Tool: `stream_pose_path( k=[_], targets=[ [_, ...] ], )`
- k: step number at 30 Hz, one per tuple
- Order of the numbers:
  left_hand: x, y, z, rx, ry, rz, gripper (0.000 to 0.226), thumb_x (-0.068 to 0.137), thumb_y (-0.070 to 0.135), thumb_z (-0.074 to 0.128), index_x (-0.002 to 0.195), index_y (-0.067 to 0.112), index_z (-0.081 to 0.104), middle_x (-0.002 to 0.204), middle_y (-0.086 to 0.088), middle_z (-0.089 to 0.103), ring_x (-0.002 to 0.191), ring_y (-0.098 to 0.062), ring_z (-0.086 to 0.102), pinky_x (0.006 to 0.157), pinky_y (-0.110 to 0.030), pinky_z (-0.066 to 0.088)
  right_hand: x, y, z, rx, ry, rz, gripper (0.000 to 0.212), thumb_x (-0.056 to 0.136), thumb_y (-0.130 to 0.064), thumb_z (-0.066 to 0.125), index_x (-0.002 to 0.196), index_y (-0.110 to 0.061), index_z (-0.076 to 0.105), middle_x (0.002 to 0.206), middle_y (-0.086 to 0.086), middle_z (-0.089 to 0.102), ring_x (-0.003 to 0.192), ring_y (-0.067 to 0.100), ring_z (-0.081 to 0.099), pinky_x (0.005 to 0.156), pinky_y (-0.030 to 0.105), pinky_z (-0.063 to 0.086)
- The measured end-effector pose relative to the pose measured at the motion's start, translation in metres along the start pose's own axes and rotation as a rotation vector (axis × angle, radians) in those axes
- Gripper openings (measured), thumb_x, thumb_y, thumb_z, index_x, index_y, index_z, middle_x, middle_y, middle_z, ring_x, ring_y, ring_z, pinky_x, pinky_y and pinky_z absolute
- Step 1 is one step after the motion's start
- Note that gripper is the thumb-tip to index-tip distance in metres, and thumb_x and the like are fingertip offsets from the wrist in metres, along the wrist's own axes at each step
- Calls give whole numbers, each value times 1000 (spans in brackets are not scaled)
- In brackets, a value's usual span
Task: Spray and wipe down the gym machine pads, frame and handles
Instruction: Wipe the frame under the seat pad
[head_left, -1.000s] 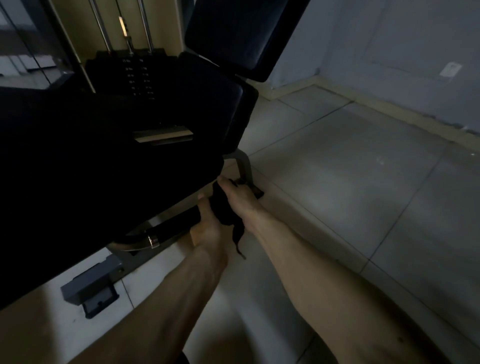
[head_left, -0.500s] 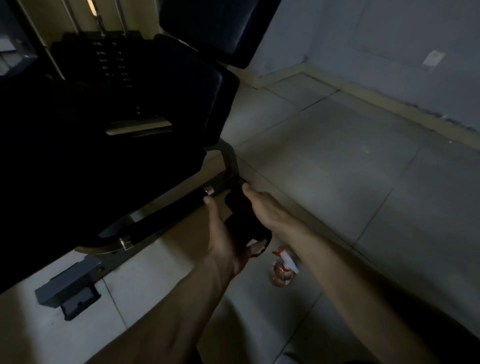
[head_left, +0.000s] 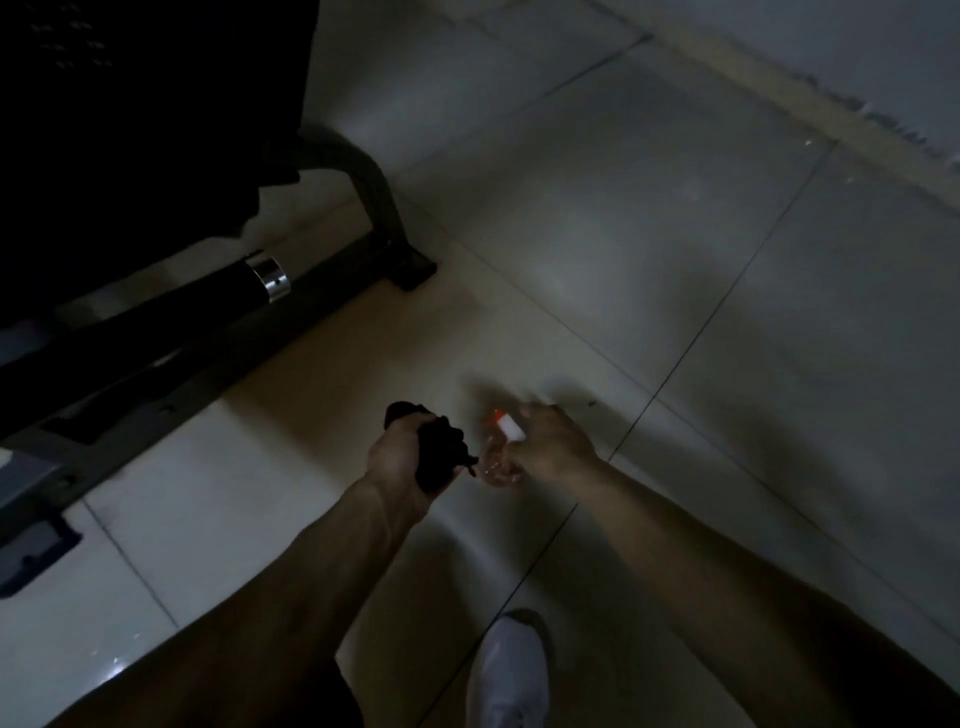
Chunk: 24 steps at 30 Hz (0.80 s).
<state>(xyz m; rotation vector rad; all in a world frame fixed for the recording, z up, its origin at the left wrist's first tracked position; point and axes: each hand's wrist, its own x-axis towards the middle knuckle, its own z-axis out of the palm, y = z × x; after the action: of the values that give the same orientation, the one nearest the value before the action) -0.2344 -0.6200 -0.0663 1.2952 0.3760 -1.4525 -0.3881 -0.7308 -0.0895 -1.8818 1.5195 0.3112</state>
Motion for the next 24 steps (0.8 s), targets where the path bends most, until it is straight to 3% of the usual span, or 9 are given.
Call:
stream_pose_path(
  k=[2,5,7,11,14,18,21,24],
  targets=[
    [3,0,-6,60,83,0,13,96,16,64,98,4,66,82,-14,72,71,-29,70,66,-38,59,11,4,15,-30,30,-5,51,93,-46,69,134,-17,60,126,8,63,115,30,63,95,38,53],
    [-6,4,-7,85,132,-40,32,92,21,73,118,4,67,97,-16,76,82,-29,75,64,-37,61,14,5,27,38,71,-3,39,99,-49,61,110,-13,70,103,4,69,98,25,68,81,31,52],
    [-28,13,-2,92,130,-63,42,88,24,78,123,5,65,106,-16,76,89,-29,75,64,-35,61,1,-2,20,87,94,14,37,100,-46,61,106,-11,69,104,6,68,94,24,66,83,35,56],
    [-99,44,27,132,145,-45,50,77,30,89,114,4,68,106,-19,76,91,-31,75,61,-33,61,-50,-36,-39,120,144,-12,24,98,-31,67,112,-12,65,112,5,62,94,20,64,79,34,58],
    [-165,76,60,195,177,-13,67,63,32,96,115,1,68,102,-21,75,92,-37,75,80,-44,63,-105,-73,-105,197,137,-77,15,97,-29,67,107,-18,64,111,3,63,92,16,64,78,32,60],
    [-269,140,115,249,305,22,26,88,22,78,103,9,63,94,-16,69,79,-30,70,70,-37,61,-188,-140,-212,343,98,-149,12,97,-24,67,104,-17,60,107,3,57,83,9,58,63,16,46],
    [-343,195,144,230,348,75,35,86,28,78,112,7,66,100,-18,72,87,-34,73,85,-48,62,-241,-200,-290,366,76,-220,16,96,-22,65,110,-13,64,107,1,57,80,4,55,57,12,37],
    [-405,244,164,236,300,142,30,88,33,77,106,10,70,95,-16,75,84,-33,74,76,-44,64,-278,-252,-347,395,-5,-306,15,96,-21,63,108,-13,66,107,3,62,82,8,60,56,11,39]
  ],
)
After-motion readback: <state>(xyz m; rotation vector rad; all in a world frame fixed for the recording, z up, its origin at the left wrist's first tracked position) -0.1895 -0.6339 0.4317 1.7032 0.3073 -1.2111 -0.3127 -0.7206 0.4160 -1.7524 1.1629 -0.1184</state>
